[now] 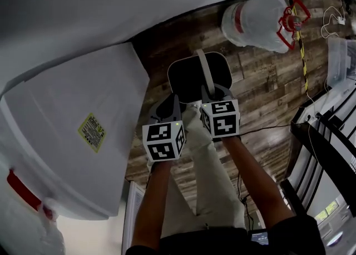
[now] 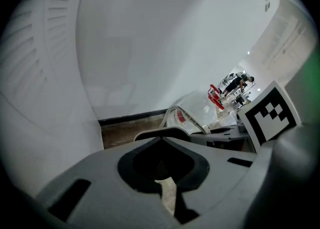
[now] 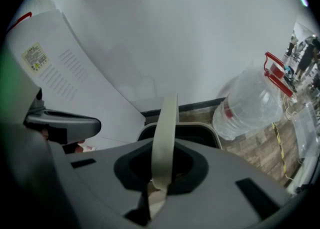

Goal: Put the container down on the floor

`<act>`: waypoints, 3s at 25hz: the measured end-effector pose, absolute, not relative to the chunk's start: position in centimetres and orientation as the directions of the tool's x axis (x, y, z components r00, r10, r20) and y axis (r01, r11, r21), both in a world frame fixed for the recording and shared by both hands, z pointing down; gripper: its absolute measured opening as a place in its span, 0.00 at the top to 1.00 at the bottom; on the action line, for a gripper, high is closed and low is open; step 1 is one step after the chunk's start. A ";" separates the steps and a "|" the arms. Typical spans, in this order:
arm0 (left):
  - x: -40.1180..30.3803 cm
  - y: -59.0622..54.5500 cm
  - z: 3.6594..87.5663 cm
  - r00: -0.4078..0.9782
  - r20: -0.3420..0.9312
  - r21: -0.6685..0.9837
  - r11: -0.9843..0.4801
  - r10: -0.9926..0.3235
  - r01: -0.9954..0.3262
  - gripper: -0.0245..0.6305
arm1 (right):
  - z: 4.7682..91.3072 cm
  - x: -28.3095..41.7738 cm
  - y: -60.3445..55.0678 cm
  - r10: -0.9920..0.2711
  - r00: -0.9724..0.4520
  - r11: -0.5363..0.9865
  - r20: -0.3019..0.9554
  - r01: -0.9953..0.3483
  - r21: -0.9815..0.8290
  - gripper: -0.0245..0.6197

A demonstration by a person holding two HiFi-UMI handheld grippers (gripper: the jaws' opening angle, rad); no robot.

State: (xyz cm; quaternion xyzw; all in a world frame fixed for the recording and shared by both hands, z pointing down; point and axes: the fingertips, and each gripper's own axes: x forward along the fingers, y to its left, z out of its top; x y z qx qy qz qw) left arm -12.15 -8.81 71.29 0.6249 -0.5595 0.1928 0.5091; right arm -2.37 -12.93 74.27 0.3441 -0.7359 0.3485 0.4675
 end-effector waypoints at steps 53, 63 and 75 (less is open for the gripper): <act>-14.9 -12.2 82.4 0.229 0.787 0.383 0.164 -0.573 -0.909 0.94 | 86.4 -8.6 -20.5 -0.252 -0.361 0.634 0.898 -0.763 -0.129 0.91; -15.8 -13.4 84.6 0.210 0.771 0.374 0.161 -0.601 -0.913 0.94 | 88.1 -9.8 -22.2 -0.276 -0.382 0.643 0.882 -0.756 -0.126 0.91; -16.2 -13.9 87.0 0.223 0.751 0.396 0.154 -0.622 -0.905 0.94 | 89.5 -11.3 -23.5 -0.335 -0.412 0.636 0.847 -0.763 -0.119 0.91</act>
